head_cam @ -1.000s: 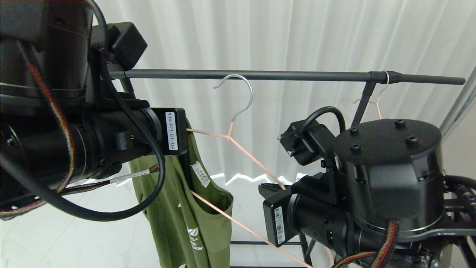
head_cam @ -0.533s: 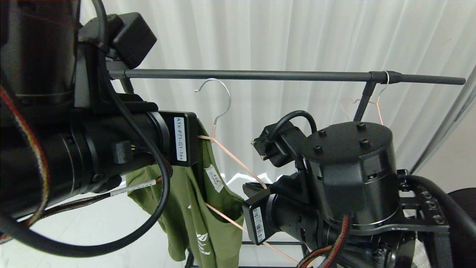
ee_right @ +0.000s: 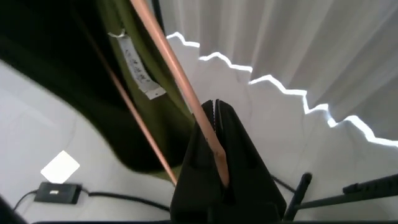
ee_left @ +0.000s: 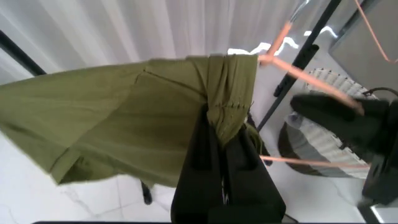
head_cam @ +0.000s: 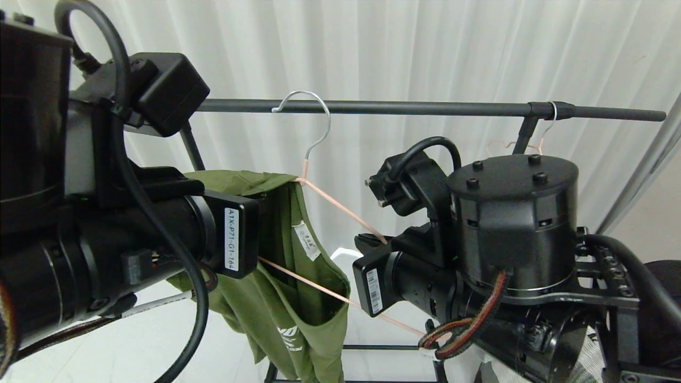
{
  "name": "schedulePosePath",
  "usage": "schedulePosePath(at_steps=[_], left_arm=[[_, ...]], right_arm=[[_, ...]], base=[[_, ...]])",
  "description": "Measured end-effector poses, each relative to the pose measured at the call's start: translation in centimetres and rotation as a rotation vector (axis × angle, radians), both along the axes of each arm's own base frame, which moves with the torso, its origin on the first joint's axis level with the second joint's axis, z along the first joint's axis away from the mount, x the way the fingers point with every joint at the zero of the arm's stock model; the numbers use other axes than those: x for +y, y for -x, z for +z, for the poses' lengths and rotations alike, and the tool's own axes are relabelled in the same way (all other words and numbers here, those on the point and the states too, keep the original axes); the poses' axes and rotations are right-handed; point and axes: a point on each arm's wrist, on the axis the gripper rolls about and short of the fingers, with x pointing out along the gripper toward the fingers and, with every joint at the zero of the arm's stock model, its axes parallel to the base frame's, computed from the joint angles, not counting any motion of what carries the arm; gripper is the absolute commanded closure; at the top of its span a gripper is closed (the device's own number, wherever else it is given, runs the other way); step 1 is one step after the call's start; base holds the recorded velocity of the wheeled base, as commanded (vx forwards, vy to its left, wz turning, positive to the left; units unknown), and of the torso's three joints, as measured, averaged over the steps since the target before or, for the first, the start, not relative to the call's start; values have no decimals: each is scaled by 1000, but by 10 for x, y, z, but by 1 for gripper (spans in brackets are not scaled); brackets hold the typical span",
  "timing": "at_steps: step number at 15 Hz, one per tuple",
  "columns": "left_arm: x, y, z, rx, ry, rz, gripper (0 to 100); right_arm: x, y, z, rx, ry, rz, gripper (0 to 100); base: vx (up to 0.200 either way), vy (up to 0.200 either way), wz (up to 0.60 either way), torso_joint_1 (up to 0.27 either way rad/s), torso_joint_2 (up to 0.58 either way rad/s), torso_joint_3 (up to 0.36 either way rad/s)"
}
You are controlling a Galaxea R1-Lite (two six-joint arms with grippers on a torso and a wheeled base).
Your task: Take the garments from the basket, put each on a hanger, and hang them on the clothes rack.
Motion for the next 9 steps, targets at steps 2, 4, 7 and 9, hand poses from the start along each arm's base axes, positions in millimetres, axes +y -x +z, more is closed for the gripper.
schedulePosePath(at_steps=[2,4,7,9], left_arm=[[0,0,-1,-5,-25,-6,100],[1,-1,-5,-4,-56,-12,100],[3,-2,-9,4,-67,0,0],[3,-3,-10,7,-70,2,0]], right_arm=[[-1,-6,6,-56,-21,-8,100],[0,-9,12,-108,-59,-9,100],[-1,-10,13,-157,-52,-5,100],[-1,-10,15,-172,-64,-5,100]], base=[[0,0,0,0,0,0],[0,0,0,0,0,0],[0,0,0,0,0,0],[0,0,0,0,0,0]])
